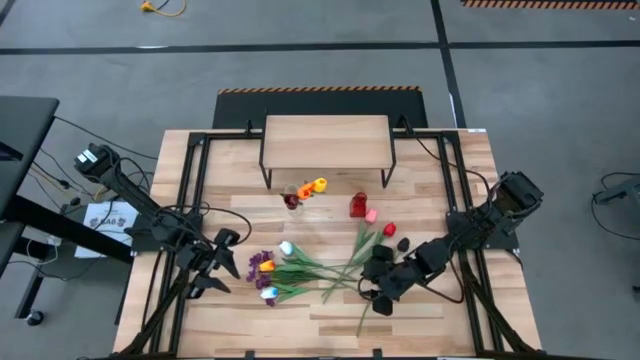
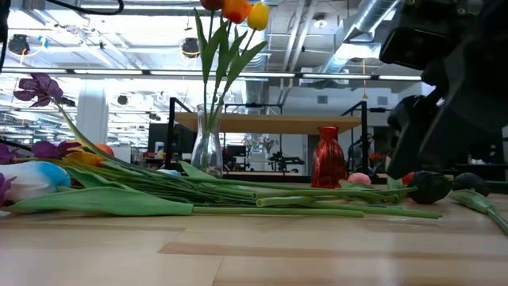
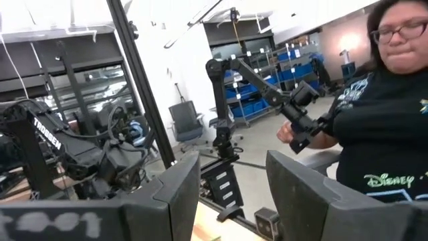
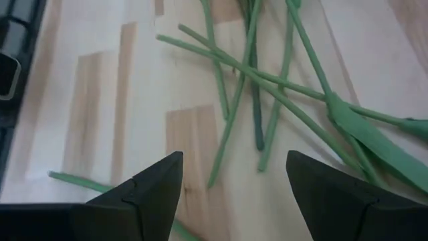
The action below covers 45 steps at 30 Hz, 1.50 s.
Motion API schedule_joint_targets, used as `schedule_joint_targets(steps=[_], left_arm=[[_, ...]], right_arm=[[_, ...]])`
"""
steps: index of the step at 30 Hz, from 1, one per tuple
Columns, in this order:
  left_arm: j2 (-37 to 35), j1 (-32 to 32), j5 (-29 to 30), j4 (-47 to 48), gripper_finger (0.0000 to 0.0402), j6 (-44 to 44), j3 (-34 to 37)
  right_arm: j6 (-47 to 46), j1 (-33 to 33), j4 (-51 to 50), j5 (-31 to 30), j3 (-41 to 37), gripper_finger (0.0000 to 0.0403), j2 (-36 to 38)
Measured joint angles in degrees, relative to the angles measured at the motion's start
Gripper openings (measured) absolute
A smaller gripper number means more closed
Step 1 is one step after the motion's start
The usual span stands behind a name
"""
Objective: Pick and place flowers into a vace then onto a shelf
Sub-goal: Put the left black tulip into the transparent vase
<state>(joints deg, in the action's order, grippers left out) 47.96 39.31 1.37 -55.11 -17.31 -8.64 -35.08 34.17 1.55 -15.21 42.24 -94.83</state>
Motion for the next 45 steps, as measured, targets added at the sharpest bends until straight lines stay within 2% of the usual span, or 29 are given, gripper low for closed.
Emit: schedule_joint_targets(steps=[6, 14, 23, 30, 38, 45], left_arm=[[2.49, 0.00, -0.08, -3.76, 0.0163, 2.84, -0.01], [10.27, 0.00, 1.60, -12.71, 0.0163, 3.35, -0.02], [13.29, -0.02, 2.47, -14.83, 0.0163, 0.55, -0.02], [13.29, -0.02, 2.48, -14.89, 0.0163, 0.55, -0.02], [13.29, -0.02, 2.49, -14.86, 0.0163, 0.62, -0.02], [13.29, -0.02, 2.51, -14.86, 0.0163, 1.69, -0.02]], right_arm=[[1.00, -0.85, -3.94, -0.15, 0.00, 0.0260, 0.00], [2.07, -0.12, -4.60, -0.04, 0.00, 0.0260, 0.00], [6.15, -1.06, -5.26, -0.07, 0.24, 0.0260, 0.02], [7.15, -5.28, -19.31, -0.08, 5.73, 0.0260, 0.02], [9.72, -5.10, -24.73, 0.12, 9.97, 0.0260, 0.04], [8.08, -4.27, -31.76, 0.10, 12.25, 0.0260, 0.04]])
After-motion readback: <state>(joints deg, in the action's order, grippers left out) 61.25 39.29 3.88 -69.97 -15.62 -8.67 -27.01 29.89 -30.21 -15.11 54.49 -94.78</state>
